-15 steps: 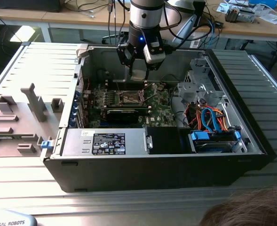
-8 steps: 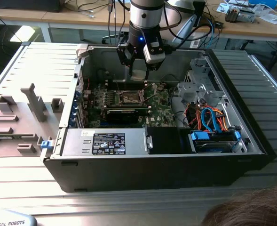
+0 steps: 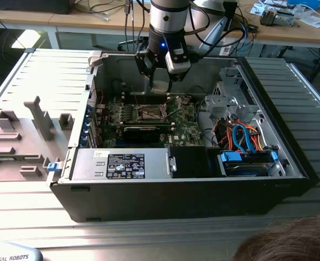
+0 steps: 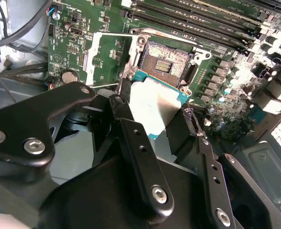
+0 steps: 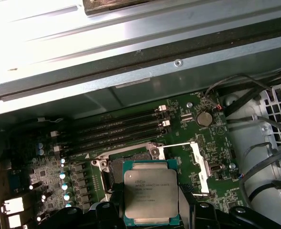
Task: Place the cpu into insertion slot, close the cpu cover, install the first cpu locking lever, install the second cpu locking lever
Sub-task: 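Place the cpu into insertion slot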
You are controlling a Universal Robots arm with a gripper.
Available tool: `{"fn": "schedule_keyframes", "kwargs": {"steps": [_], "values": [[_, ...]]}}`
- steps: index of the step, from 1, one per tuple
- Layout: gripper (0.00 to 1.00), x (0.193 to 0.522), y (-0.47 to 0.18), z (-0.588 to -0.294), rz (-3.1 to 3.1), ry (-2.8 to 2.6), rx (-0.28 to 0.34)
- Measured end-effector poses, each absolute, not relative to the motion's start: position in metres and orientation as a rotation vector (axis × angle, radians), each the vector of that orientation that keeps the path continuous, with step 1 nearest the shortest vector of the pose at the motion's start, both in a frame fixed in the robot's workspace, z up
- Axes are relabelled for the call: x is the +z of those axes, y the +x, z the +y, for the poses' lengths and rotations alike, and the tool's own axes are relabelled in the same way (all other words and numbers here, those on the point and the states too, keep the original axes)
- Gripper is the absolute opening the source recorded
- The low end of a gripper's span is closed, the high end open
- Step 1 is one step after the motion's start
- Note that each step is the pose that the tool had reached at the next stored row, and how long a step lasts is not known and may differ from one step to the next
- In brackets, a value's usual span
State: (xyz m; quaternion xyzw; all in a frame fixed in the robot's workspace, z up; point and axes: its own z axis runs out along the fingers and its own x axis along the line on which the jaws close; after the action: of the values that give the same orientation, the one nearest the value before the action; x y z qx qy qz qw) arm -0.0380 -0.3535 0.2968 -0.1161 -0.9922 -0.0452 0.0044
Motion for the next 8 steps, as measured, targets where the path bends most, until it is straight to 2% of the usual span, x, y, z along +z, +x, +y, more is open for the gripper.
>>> {"fn": "schedule_keyframes", "kwargs": {"steps": [8], "values": [[0.54, 0.2967, -0.0380, -0.3535, -3.107, -0.375, -0.142]]}}
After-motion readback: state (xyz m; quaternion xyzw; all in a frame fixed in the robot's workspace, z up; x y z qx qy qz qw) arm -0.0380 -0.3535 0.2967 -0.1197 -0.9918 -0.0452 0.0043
